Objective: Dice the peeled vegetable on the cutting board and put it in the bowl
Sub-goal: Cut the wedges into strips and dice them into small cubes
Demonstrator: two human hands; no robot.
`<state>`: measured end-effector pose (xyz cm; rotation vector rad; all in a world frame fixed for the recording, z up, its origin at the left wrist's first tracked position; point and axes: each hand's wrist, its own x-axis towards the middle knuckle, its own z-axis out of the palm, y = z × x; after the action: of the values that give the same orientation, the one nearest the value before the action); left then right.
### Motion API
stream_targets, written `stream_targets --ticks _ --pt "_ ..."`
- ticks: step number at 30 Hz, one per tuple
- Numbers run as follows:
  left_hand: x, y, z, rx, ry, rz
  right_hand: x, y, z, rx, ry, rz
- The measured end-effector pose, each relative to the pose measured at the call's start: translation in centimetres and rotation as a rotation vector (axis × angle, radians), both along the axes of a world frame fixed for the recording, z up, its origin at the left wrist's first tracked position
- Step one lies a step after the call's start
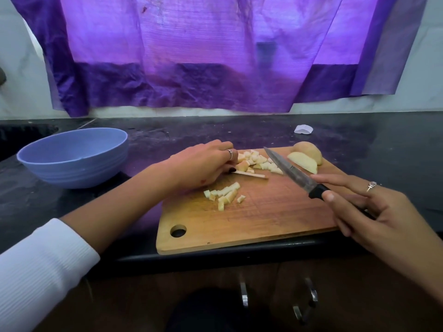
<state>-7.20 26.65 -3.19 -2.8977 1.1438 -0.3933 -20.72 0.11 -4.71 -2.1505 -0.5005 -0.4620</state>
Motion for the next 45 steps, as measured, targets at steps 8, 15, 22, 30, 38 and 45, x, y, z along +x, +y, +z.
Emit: stream_targets --ticks 8,15,22,30,38,45 --pt "1.0 -0.1 -0.4 0.110 -0.202 -0.084 -0.1 -0.1 0.0 -0.032 0.007 0.004" --pt "0.8 0.5 -0.1 0.184 -0.341 -0.339 0.0 -0.1 0.0 -0.023 0.026 -0.004" --pt "1.2 0.3 0.3 0.237 -0.409 -0.434 0.1 0.0 0.1 -0.015 0.035 0.002" --pt "1.9 0.5 0.9 0.292 -0.418 -0.510 0.2 0.0 0.0 0.022 0.058 0.000" --pt "1.5 0.6 0.5 0.081 -0.172 -0.411 0.3 0.0 -0.1 0.041 0.062 0.009" --pt "0.7 0.0 1.0 -0.081 0.180 -0.219 0.3 -0.3 -0.2 0.037 0.060 0.008"
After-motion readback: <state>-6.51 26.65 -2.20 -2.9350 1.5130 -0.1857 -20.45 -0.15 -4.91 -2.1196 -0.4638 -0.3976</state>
